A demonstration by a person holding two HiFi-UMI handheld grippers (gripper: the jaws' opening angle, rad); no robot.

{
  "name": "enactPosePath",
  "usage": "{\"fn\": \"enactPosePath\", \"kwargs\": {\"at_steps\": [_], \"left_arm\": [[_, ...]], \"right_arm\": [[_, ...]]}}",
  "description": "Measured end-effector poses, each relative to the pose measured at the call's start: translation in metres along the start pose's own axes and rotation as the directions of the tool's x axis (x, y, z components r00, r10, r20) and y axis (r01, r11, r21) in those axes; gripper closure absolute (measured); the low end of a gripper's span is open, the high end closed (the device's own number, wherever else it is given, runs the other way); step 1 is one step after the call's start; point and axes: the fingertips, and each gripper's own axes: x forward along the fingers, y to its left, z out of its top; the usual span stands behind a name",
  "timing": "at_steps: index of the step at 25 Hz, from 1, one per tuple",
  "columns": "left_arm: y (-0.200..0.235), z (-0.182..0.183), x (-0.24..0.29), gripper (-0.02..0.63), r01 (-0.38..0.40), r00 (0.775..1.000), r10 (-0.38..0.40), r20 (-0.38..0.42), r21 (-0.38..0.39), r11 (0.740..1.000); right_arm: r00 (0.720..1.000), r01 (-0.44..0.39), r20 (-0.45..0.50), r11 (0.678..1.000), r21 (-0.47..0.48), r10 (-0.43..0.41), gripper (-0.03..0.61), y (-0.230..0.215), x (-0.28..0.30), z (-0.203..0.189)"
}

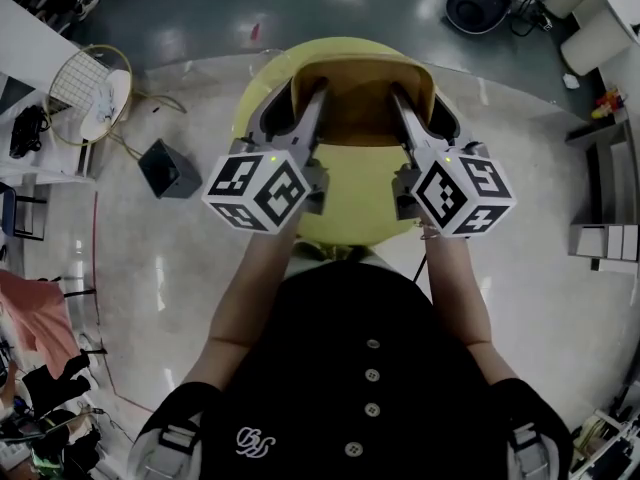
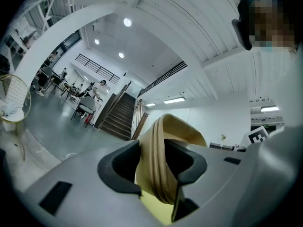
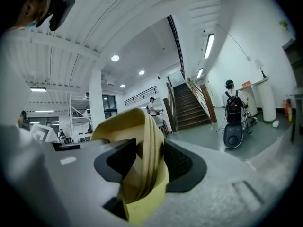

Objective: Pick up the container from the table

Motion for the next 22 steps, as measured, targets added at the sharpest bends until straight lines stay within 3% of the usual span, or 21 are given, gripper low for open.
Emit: {"fn": "enactPosePath", "kwargs": {"at_steps": [12,22], "left_arm": [[-0.008,0.027,-0.008,0.451,0.043,0.997,-0.043,0.06,-0.002,0.999],[-0.021,0.024,-0.012,0.453,0.062,0.996,-0.062,0.071,-0.007,0.998]], "right_arm": [[0.996,-0.006,0.085,1.0,-0.03,0.009,0.408,0.018,-0.007,0.025],[0.994,0.002,0.106,0.999,-0.048,0.003,0.413,0.015,-0.023,0.027]]}}
